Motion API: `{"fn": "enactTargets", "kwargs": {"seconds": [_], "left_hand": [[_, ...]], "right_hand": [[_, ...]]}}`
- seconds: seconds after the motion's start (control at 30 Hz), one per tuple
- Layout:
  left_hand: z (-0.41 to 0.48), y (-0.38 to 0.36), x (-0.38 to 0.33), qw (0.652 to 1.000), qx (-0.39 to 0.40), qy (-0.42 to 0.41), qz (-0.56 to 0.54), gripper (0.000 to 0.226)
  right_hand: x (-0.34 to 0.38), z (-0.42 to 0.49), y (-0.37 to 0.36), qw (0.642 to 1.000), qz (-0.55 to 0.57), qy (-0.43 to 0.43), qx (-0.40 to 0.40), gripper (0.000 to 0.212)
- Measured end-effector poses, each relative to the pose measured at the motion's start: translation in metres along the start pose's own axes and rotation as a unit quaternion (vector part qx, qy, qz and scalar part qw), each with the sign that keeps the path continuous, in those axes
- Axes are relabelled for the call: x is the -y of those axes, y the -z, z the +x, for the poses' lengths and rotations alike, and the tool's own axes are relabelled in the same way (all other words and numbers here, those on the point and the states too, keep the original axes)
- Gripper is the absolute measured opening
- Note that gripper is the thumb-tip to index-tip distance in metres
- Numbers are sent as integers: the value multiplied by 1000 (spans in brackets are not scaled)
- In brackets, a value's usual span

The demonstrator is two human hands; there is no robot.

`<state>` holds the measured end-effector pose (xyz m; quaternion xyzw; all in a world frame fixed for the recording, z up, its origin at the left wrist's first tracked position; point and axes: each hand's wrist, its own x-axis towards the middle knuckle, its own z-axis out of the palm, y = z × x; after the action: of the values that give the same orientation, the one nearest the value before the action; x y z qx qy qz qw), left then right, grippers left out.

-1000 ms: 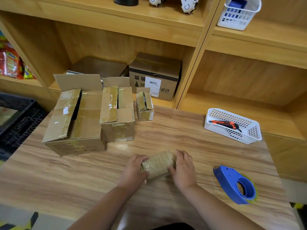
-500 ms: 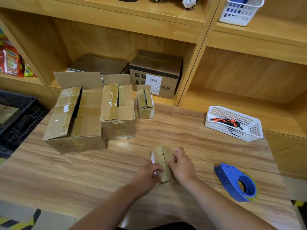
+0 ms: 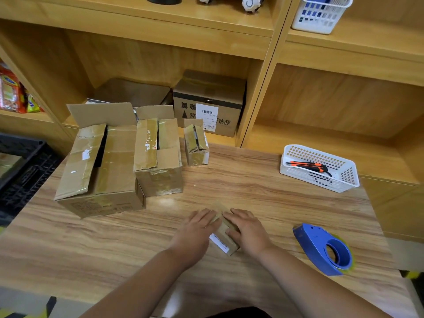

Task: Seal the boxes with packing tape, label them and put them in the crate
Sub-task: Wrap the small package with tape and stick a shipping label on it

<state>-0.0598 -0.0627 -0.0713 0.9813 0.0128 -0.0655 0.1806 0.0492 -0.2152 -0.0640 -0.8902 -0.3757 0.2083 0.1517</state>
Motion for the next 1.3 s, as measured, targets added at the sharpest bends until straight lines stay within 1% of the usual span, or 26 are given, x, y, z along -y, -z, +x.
{"fn": "enactTargets", "kwargs": {"seconds": [0.03,0.1,0.13,0.2,0.27,0.33,0.4,0.43,0.5,0.6,0.67,0.73,0.77,0.83,0.87,0.9,0.97,1.03,1.07,1.13,1.2,1.3], "left_hand": [[0,-1,0,1000,18,-3,26,67],[-1,-6,1,998,-27,-11,47,72],[-1,-8,0,999,-25,4,46,75],[-3,-14,-2,999,20,30,28,83],[-2,-14,-7,997,58,51,29,86],[1,-12,-16,995,62,63,46,84],[3,-11,-21,993,66,78,52,83],[3,-10,-23,993,64,83,58,82],[6,-11,-25,992,56,91,69,81],[13,-11,-25,992,46,96,75,77],[16,-10,-25,992,45,93,77,77],[17,-10,-24,990,59,97,83,78],[16,-9,-25,990,64,97,85,79],[11,-12,-23,988,72,94,104,84],[10,-14,-23,988,59,85,114,88],[8,-16,-23,988,43,83,120,93],[6,-18,-23,988,42,86,117,93],[6,-17,-24,989,72,95,90,86],[7,-16,-26,989,76,98,87,86],[8,-15,-28,988,70,101,91,87],[8,-14,-31,987,73,107,97,87],[6,-13,-36,988,47,103,105,93]], "right_hand": [[-2,1,2,1000,-6,-4,2,53],[-6,4,4,1000,-19,-14,-11,57],[-8,3,5,999,-30,-14,-26,59],[-10,0,5,997,-54,2,-53,62],[-12,-4,2,996,-74,10,-47,62],[-13,-10,0,992,-107,21,-62,56],[-17,-12,-2,987,-136,35,-82,42],[-16,-13,-1,983,-156,33,-86,41],[-19,-15,0,979,-190,30,-60,47],[-21,-15,1,979,-202,18,-32,50],[-20,-13,0,981,-191,20,-12,50],[-22,-13,1,989,-146,15,23,60],[-25,-14,2,991,-129,13,21,67],[-33,-22,5,995,-98,5,-28,80],[-40,-27,6,994,-84,-13,-62,79],[-48,-32,8,992,-73,-38,-96,72],[-68,-46,10,981,-54,-107,-155,60],[-92,-60,11,959,-79,-173,-211,60],[-103,-67,11,949,-92,-205,-221,63],[-122,-82,9,931,-96,-280,-215,70],[-132,-93,7,918,-92,-335,-191,65],[-135,-102,7,891,-63,-425,-147,55]]}}
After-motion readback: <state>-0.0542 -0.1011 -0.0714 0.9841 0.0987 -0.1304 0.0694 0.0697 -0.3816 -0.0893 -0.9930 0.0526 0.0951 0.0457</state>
